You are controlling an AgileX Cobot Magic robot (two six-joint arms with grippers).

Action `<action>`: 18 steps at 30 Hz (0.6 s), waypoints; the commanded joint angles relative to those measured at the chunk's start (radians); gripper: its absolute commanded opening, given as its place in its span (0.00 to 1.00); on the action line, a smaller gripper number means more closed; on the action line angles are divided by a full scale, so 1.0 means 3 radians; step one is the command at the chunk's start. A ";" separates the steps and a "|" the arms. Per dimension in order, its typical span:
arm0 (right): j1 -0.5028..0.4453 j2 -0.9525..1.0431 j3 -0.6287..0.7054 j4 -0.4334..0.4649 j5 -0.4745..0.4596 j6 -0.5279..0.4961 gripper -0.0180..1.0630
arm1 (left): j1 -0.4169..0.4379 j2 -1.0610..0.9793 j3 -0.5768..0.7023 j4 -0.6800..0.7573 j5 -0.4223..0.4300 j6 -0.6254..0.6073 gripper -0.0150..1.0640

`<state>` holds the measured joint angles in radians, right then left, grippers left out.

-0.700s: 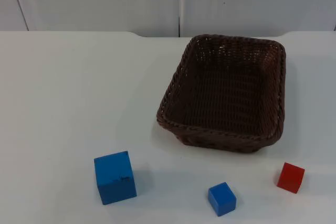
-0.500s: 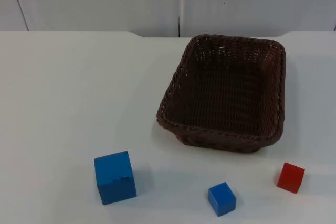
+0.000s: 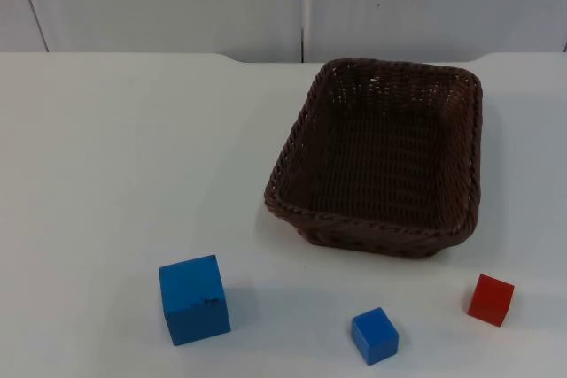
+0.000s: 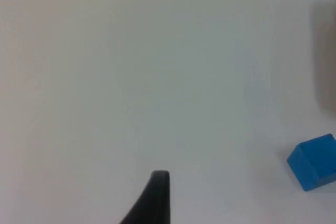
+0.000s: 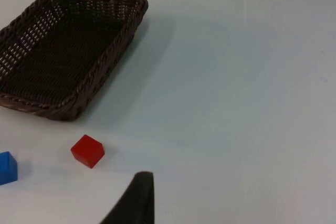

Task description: Pick up the basket with the left hand and place the largest block into the basket with the right hand.

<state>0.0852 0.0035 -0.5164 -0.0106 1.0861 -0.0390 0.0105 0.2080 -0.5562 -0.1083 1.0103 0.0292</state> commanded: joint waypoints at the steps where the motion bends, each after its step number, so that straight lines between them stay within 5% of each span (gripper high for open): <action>1: -0.0019 -0.0012 0.0002 -0.0016 -0.0028 0.0011 0.98 | 0.0008 0.0094 -0.0048 -0.0129 -0.0067 0.0004 0.87; 18: -0.0019 -0.0012 0.0002 -0.0016 -0.0028 0.0011 0.98 | 0.0008 0.0839 -0.0313 -0.0314 -0.0333 0.0059 0.87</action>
<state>0.0852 0.0035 -0.5164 -0.0106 1.0861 -0.0390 0.0105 0.4514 -0.6435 -0.1878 0.9304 0.0439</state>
